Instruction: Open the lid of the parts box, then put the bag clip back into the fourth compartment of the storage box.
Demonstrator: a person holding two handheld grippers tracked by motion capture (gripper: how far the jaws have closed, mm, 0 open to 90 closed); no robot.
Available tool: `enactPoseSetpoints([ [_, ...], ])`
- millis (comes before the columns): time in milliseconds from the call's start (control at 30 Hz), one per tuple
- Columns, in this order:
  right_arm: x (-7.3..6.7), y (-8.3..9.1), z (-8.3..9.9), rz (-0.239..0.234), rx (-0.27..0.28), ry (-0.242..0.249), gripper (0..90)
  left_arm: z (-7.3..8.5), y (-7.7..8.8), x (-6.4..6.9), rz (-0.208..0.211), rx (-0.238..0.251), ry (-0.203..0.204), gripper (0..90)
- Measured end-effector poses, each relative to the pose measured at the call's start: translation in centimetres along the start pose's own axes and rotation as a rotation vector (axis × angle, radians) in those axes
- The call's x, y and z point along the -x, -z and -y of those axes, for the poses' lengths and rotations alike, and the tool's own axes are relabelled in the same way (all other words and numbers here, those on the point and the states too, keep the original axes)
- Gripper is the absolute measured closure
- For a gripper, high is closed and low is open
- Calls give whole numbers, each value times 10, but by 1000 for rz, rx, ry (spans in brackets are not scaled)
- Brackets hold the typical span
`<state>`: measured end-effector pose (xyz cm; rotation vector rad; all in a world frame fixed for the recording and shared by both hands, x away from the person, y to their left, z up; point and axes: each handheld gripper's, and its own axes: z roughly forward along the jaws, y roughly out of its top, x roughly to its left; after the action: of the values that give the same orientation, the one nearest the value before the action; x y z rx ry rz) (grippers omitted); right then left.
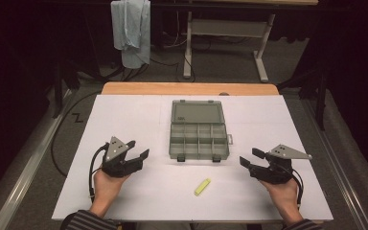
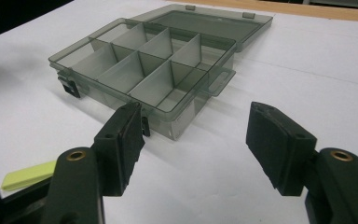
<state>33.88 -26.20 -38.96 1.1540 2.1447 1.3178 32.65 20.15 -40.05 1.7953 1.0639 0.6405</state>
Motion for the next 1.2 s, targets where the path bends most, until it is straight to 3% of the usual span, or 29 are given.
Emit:
enactPoseSetpoints([
  [333, -2, 6, 5, 15, -10, -4, 354, 12, 7, -1, -5, 13, 15, 390],
  [500, -4, 5, 1, 8, -40, 0, 353, 15, 10, -2, -18, 17, 17, 385],
  [867, -22, -6, -6, -17, -136, 48, 320, 17, 8, 1, -24, 7, 15, 375],
  [1100, -33, -12, -10, -32, -248, 50, 292, 18, 8, 1, -31, 6, 14, 366],
  [1200, -40, -17, -14, -42, -290, 73, 292, 19, 8, -1, -35, 8, 26, 365],
])
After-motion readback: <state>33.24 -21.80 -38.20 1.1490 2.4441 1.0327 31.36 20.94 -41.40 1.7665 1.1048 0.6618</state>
